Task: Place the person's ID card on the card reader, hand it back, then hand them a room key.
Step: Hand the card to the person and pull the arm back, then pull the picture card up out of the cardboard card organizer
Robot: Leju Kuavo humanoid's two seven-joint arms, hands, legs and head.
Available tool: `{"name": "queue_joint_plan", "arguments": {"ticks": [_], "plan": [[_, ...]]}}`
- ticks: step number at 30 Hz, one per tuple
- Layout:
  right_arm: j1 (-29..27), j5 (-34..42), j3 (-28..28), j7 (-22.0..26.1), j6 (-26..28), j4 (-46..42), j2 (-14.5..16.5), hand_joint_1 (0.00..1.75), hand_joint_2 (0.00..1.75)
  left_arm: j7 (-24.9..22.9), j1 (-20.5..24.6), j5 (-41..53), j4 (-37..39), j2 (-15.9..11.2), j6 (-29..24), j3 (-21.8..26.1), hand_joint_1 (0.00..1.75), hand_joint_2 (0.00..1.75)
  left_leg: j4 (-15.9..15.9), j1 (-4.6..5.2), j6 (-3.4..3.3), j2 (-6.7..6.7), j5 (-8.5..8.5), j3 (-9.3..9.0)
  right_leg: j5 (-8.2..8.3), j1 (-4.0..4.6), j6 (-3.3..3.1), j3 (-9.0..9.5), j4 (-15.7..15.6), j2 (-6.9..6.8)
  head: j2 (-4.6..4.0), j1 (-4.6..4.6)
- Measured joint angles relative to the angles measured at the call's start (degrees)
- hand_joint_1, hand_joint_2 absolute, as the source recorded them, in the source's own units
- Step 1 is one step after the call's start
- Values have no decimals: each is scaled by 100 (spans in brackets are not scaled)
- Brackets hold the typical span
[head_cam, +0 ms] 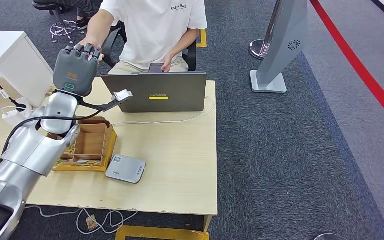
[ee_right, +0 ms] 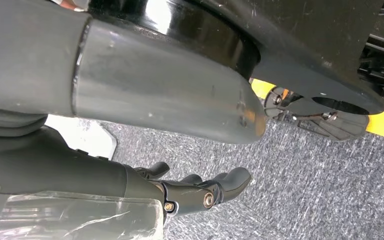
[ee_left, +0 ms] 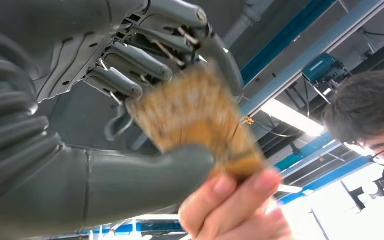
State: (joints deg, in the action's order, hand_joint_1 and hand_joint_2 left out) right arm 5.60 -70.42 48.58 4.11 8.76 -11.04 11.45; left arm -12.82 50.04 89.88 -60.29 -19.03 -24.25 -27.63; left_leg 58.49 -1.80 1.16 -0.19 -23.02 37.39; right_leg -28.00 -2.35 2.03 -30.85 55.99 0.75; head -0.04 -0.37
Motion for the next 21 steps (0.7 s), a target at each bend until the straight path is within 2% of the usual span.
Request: {"name": "queue_joint_plan", "arguments": {"ticks": [4, 10, 18, 21], "plan": [[0, 42, 1, 0, 42, 0, 0, 0, 0, 121, -48, -5, 32, 128, -70, -1, 0, 175, 0, 0, 0, -1, 0, -1, 0, 1, 0, 3, 0, -2, 0, 0], [-15, 89, 1, 26, 68, 0, 0, 0, 0, 512, -551, -13, -458, 341, -151, 117, 0, 175, 0, 0, 0, -2, 0, 3, 0, 0, 0, 3, 1, -2, 0, -2], [-32, 126, 4, 41, 107, 0, 0, 0, 0, 665, -832, -41, -902, 439, -137, 283, 0, 175, 0, 0, 0, -2, 1, 2, 0, 1, 0, 1, 2, -3, 0, -2], [-56, 217, 31, 79, 175, 0, 0, 0, 0, 855, -1118, -127, -1369, 474, -73, 354, 0, 175, 0, 2, 0, -2, -2, 3, -1, 0, 1, 3, 2, -2, 0, 0]]}}
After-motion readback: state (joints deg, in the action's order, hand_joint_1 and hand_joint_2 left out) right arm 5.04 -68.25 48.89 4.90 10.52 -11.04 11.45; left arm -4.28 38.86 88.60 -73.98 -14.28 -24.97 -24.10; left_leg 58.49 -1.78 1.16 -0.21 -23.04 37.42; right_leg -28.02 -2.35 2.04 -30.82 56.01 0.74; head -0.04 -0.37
